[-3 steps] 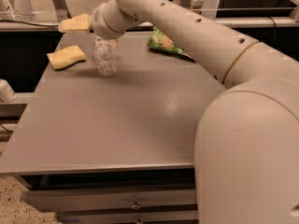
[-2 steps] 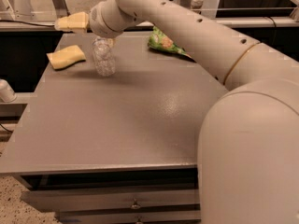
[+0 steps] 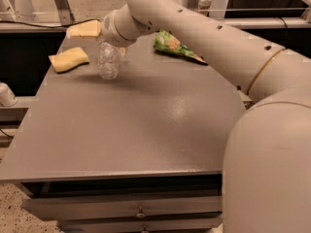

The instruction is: Move water bottle near sponge

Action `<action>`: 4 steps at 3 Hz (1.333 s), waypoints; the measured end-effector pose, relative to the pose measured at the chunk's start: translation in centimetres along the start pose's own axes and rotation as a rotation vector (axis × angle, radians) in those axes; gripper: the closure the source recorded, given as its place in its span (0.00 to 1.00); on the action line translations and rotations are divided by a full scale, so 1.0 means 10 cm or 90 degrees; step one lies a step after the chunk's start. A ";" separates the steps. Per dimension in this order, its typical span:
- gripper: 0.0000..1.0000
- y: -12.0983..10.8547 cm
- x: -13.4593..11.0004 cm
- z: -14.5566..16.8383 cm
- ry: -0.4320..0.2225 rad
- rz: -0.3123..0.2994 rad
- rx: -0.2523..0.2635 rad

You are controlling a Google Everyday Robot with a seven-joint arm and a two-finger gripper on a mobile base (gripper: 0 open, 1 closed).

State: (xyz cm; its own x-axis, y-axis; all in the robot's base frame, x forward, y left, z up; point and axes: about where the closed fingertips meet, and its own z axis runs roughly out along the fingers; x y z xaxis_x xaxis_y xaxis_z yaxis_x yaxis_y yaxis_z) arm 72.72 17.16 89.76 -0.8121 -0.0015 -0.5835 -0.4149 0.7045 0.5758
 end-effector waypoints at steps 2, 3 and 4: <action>0.00 -0.40 0.01 -0.59 -0.052 -0.032 0.058; 0.00 -0.71 0.06 -1.09 -0.087 -0.086 0.098; 0.00 -1.05 0.16 -1.55 -0.100 -0.150 0.129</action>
Offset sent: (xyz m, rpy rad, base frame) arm -0.0150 -0.1440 0.0260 -0.1283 -0.1980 -0.1448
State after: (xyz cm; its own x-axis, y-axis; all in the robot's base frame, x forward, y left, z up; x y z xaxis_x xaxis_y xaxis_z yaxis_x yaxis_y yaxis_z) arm 69.37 -1.25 91.69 -0.6238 -0.0820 -0.7773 -0.4809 0.8242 0.2990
